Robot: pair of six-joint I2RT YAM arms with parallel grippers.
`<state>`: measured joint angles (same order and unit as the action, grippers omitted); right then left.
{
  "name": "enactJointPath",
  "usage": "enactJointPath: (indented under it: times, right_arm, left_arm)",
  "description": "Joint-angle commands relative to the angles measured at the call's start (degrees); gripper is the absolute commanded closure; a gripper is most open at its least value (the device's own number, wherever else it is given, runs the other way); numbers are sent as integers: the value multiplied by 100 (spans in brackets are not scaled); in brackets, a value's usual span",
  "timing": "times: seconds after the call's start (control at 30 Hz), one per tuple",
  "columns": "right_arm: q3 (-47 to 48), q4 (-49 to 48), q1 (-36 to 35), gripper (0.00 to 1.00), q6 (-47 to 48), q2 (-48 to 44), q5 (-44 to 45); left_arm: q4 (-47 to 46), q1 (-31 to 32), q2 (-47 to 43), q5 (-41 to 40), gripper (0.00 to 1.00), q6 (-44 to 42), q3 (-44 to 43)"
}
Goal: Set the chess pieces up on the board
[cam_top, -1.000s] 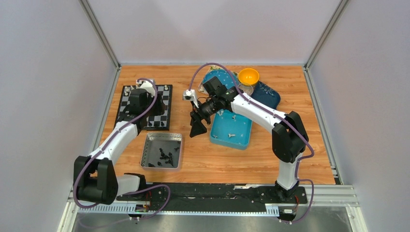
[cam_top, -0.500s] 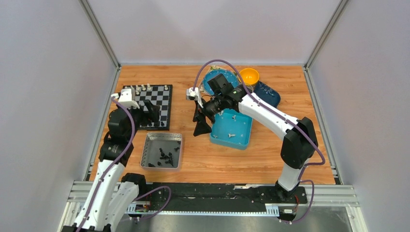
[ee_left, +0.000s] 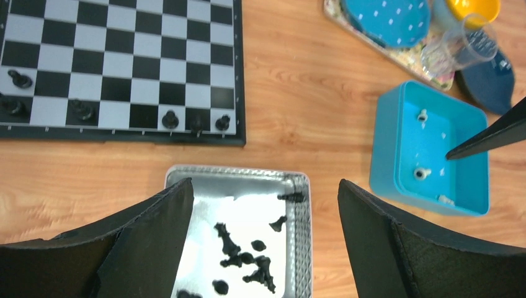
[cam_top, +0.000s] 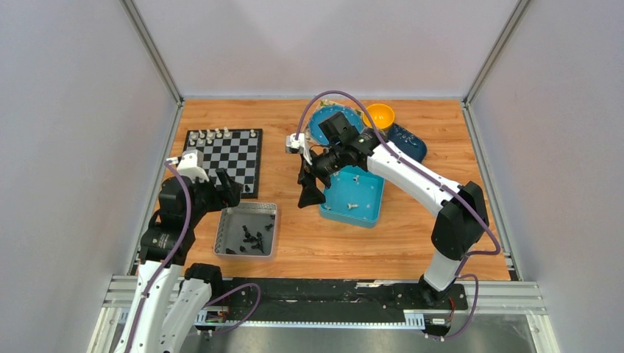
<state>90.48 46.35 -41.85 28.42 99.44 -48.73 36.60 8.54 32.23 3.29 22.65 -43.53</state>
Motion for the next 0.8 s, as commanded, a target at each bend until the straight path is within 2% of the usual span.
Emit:
enactJointPath:
  times: [0.0, 0.23, 0.37, 0.57, 0.63, 0.77]
  right_arm:
    - [286, 541, -17, 8, 645, -310, 478]
    - [32, 911, -298, 6, 1427, -530, 1225]
    - [-39, 903, -315, 6, 1482, -592, 1182]
    - [-337, -265, -315, 5, 1122, -979, 1085]
    - [-373, -652, -315, 5, 1008, -979, 937]
    - [-416, -855, -420, 5, 718, -690, 751]
  left_arm:
    - [743, 17, 327, 338, 7, -367, -314]
    - [585, 25, 372, 813, 8, -315, 27]
    - [462, 17, 232, 1059, 10, 71, 362]
    - [-29, 25, -155, 1121, 11, 1345, 977]
    - [-197, 17, -261, 1139, 11, 1574, 1092]
    - [66, 17, -270, 1077, 11, 1742, 1109]
